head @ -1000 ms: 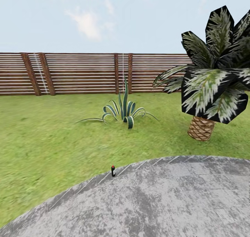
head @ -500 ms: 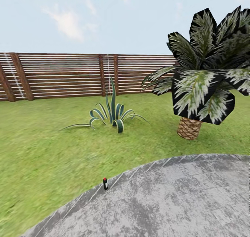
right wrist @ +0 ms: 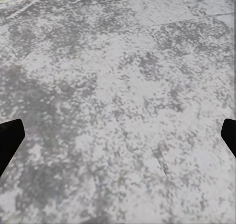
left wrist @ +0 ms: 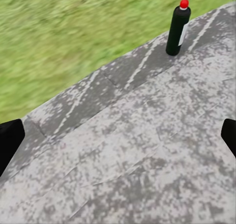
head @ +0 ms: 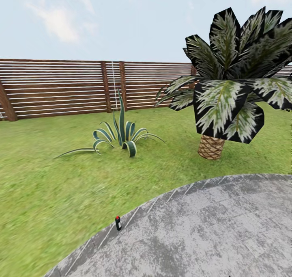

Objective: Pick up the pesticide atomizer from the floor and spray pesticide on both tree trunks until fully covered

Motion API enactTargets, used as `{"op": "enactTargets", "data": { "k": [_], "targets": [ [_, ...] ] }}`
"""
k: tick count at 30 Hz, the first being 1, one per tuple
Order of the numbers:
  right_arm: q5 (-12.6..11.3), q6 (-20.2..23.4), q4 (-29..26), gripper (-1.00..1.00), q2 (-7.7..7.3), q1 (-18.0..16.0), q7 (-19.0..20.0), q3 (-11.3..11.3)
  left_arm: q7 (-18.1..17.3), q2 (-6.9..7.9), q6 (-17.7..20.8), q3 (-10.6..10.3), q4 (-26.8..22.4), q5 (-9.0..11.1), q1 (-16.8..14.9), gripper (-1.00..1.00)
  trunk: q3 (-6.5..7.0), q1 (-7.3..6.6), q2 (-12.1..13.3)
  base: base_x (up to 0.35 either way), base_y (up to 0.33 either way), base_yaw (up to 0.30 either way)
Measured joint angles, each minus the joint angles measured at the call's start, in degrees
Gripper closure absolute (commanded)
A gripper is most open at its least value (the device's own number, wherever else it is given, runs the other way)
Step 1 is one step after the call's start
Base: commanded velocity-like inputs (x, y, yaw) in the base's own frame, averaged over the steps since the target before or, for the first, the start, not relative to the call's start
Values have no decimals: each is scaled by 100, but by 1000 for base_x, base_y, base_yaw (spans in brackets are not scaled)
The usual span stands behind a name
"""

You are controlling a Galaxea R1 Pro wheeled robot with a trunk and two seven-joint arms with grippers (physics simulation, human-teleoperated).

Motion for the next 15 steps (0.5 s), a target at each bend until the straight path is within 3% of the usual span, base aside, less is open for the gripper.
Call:
{"op": "enactTargets", "data": {
  "k": [12, 15],
  "targets": [
    [-12, -2, -79, -100, 10, 0, -19, -3, -5, -41, 51, -9, -89, -23, -55, -100, -1, 0, 0, 1, 1, -3],
    [-12, 6, -453, -100, 25, -1, -22, -3, 14, -54, 266, -10, -123, -31, -383, -100, 0, 0, 0, 0, 0, 0]
  ]
}}
